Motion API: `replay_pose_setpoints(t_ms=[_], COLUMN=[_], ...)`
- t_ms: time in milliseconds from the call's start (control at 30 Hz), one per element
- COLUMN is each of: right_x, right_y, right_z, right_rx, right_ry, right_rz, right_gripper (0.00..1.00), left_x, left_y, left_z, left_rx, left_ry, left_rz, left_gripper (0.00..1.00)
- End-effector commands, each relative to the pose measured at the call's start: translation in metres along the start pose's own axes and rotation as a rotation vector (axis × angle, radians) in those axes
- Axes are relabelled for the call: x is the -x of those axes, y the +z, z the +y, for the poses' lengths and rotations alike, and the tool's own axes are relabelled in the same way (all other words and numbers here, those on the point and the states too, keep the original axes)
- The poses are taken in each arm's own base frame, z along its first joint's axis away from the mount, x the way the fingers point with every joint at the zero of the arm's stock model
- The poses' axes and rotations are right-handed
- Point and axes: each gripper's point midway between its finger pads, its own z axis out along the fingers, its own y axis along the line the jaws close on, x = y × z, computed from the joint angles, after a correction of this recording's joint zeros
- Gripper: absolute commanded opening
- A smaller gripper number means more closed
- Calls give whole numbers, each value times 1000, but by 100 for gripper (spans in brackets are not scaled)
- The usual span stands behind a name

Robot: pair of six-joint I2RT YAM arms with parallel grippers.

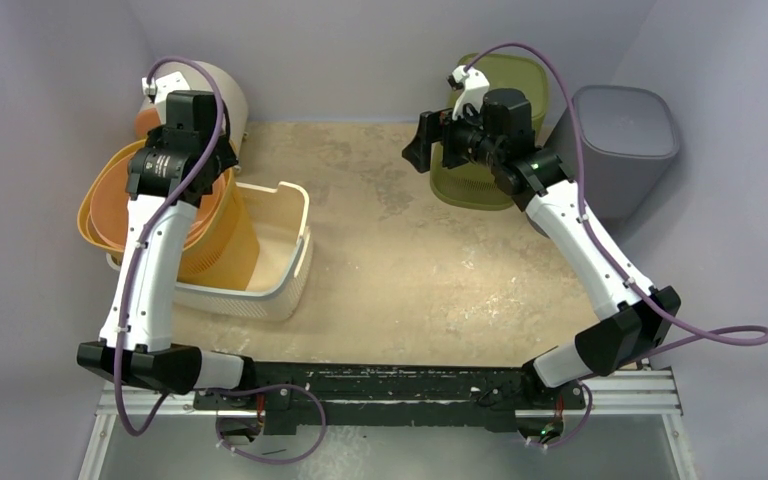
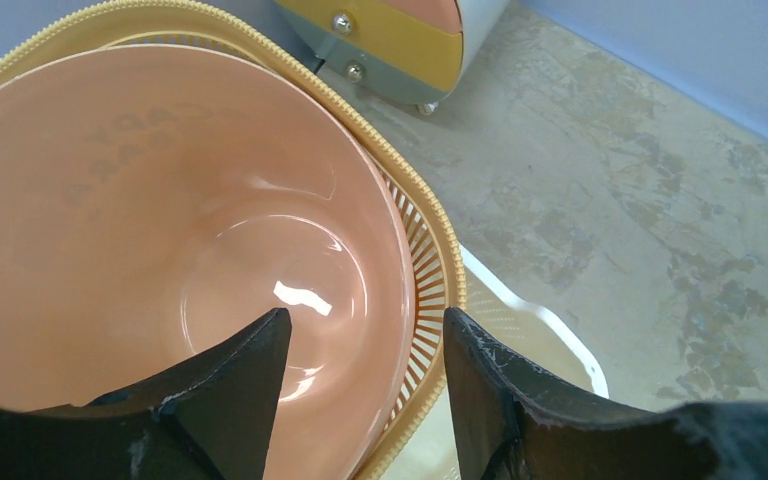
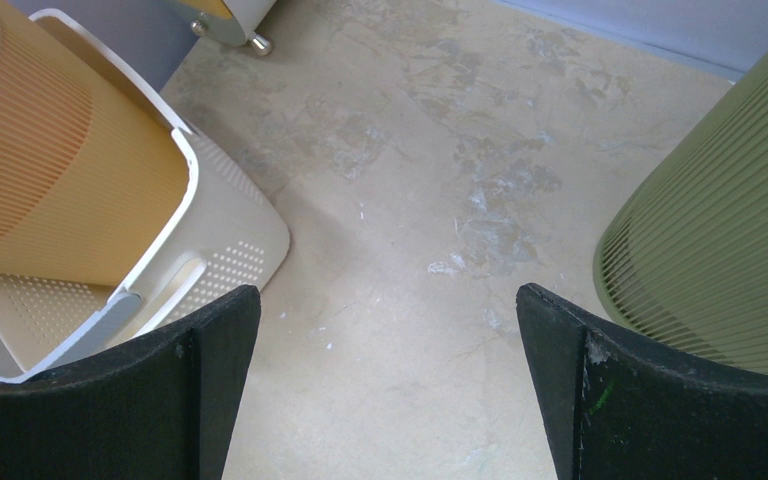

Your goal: Turn the large container upside down

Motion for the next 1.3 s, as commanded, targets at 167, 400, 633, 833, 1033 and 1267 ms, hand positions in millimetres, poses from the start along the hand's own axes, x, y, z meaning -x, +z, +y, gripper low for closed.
replay_pose_setpoints(t_ms=[167, 400, 633, 833, 1033, 1267], right_x=[15, 13, 14, 18, 20, 25], right_y=[-15, -12, -12, -13, -12, -12], right_z=[12, 12, 11, 10, 10, 9], right_rx=[37, 40, 35, 27, 27, 21], right_ry=[5, 6, 7, -5, -2, -12], right_rz=[-62, -54, -55, -52, -57, -64], right_gripper=[100, 100, 100, 100, 100, 100], left_x=[-10, -23, -46, -67, -57, -20], left_y=[21, 38, 58, 70, 69, 48], left_z=[-2, -3, 5, 7, 12, 29], left_rx=[-35, -61, -52, -54, -28, 46], left_ry=[-39, -64, -70, -81, -81, -77], left_rz=[24, 55, 98, 119, 91, 27], left_gripper=[54, 53, 42, 27, 0, 0])
